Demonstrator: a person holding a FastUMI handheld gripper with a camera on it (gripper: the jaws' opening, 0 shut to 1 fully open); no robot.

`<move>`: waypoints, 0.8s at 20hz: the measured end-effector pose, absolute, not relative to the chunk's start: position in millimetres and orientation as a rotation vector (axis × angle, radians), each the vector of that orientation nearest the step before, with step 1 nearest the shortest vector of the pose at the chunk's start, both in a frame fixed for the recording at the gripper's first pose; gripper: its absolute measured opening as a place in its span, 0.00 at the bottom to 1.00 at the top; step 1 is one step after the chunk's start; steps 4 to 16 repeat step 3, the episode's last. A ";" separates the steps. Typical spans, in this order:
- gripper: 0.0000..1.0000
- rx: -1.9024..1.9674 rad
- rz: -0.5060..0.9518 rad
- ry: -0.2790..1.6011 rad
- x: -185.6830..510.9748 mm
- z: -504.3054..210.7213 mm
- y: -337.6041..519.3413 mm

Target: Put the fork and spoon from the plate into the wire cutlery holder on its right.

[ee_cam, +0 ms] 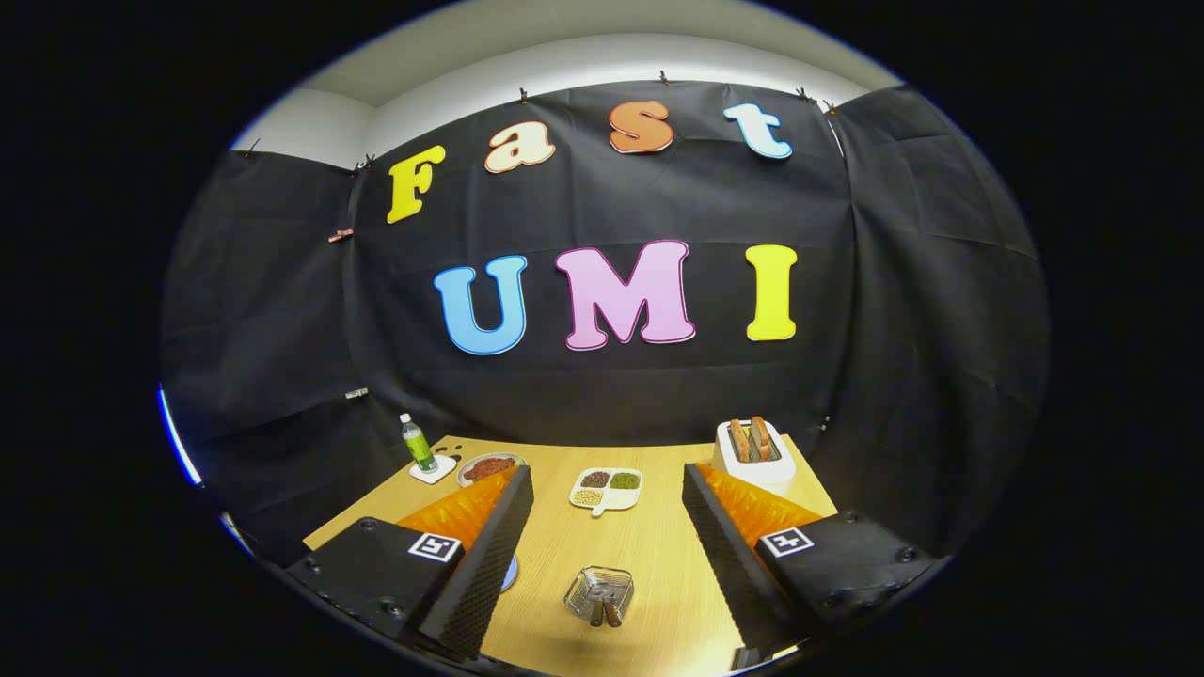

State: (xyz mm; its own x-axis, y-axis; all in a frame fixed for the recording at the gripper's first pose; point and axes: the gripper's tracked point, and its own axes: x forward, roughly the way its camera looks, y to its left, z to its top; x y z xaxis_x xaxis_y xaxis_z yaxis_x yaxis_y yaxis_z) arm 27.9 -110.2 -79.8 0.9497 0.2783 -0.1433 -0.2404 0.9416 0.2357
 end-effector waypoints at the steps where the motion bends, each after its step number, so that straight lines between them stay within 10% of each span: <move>1: 0.99 0.219 0.267 0.178 27.6 -79.8 -110.2; 16: 0.99 0.208 0.259 0.181 27.3 -81.6 -112.5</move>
